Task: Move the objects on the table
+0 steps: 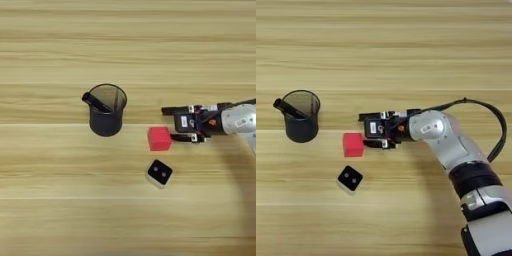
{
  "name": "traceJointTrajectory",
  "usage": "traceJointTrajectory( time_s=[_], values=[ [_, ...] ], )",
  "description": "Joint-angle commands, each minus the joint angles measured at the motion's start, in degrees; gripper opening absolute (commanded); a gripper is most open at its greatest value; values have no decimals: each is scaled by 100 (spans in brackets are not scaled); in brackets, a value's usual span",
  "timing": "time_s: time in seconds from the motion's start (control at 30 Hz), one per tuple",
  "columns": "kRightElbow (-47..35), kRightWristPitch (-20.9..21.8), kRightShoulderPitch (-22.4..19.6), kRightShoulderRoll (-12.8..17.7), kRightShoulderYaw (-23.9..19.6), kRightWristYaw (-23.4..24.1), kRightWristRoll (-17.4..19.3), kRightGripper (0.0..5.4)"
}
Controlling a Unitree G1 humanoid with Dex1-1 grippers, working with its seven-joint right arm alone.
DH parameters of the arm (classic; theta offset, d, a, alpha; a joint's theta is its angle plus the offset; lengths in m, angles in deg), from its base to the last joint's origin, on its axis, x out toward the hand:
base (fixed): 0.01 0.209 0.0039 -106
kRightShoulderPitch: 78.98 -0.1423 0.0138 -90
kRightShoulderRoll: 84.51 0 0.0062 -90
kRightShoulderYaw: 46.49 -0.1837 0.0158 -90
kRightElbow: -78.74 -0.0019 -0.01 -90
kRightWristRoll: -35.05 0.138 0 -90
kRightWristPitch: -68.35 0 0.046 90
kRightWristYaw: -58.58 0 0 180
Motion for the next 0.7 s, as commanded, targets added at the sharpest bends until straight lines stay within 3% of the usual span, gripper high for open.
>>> traceJointTrajectory(
  time_s=[0.03, 0.3, 0.7],
  values=[
    [-74, -2, -325, 18, -138, 296, 107, 329],
    [27, -87, -618, -240, -494, 628, 504, 413],
    [417, -322, -1112, -518, -898, 1376, 591, 538]
  ],
)
